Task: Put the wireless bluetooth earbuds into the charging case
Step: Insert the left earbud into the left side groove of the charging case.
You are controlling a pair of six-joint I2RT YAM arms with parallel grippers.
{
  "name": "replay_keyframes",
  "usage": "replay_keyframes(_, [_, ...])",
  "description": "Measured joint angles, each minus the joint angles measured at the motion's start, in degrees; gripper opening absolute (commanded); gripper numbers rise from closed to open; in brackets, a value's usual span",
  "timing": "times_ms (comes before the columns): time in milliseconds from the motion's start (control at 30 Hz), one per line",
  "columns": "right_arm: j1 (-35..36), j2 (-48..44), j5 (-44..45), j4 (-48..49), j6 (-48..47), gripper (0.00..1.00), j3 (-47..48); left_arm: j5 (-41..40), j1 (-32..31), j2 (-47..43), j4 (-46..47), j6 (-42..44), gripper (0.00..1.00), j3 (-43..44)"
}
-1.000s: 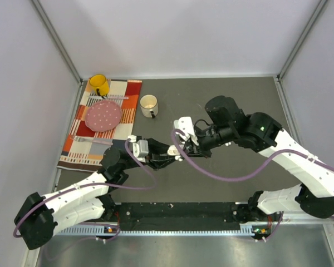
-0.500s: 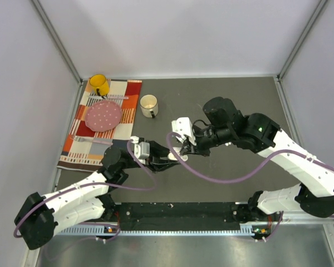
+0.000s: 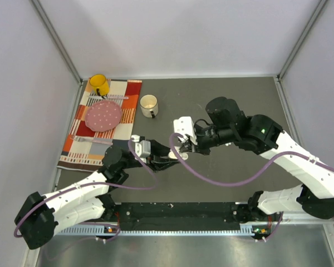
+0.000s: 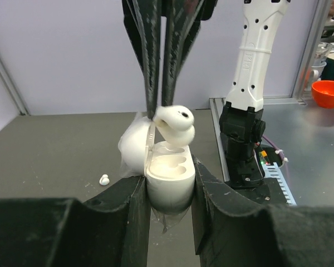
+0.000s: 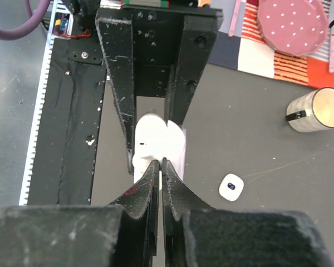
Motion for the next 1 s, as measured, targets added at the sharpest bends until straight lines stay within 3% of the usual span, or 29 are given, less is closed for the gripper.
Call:
replay_keyframes(333, [0.0, -1.09, 1.42, 3.48, 1.6, 0.0, -0.09, -3.04, -0.44, 0.0, -1.07, 0.02, 0.0, 0.11])
replay_keyframes(1000, [7.45, 0.81, 21.64, 5.2, 5.11, 0.0, -0.76, -9.66, -0.44, 0.92, -6.27, 0.0, 0.0, 2.25])
